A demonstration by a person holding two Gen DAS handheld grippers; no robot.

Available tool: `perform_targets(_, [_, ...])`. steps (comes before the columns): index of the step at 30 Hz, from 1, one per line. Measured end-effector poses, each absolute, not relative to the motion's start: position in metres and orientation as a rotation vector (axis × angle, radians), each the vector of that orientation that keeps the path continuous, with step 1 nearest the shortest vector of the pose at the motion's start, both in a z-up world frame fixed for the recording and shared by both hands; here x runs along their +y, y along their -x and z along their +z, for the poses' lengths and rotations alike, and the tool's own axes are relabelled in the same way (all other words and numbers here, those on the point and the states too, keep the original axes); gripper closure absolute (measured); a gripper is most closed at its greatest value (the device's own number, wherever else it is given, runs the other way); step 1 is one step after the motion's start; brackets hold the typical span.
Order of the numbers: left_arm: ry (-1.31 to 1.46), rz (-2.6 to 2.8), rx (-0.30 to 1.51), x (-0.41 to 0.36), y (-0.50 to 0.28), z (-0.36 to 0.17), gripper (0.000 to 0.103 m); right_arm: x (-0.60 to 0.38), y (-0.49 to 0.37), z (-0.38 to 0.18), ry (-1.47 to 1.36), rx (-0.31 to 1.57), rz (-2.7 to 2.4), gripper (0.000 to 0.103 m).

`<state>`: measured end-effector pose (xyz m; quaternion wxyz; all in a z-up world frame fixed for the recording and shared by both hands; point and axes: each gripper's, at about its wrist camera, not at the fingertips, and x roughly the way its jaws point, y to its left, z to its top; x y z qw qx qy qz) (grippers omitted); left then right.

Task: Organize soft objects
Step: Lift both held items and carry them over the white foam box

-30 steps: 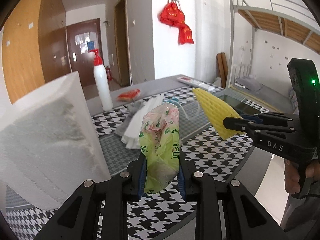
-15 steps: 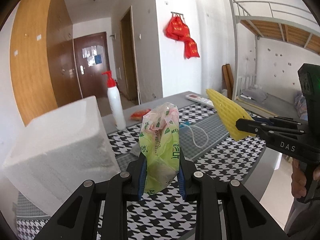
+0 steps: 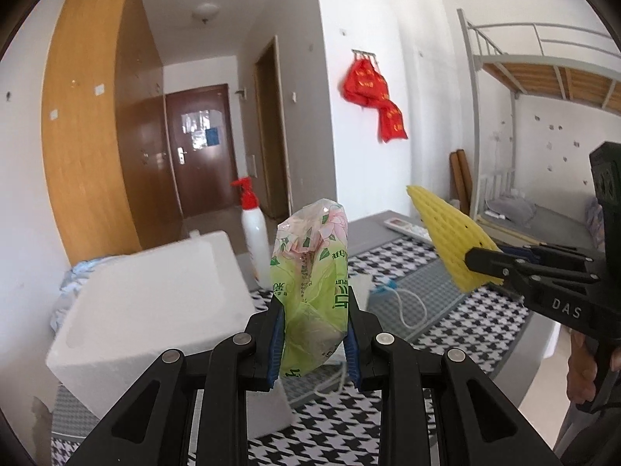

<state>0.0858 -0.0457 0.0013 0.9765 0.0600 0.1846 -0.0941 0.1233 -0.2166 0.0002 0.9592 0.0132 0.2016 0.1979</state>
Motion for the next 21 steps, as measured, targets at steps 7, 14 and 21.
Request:
perform_targets(7, [-0.106, -0.140, 0.331, -0.033, -0.086, 0.015, 0.075, -0.204, -0.126, 0.015, -0.027, 0.365, 0.432, 0.082])
perform_targets(14, [-0.087, -0.080, 0.304, -0.014, -0.081, 0.025, 0.075, -0.189, -0.131, 0.024, -0.017, 0.343, 0.472, 0.082])
perform_targets(21, [-0.068, -0.024, 0.289, 0.001, -0.076, 0.032, 0.075, -0.173, -0.135, 0.033, -0.008, 0.338, 0.515, 0.082])
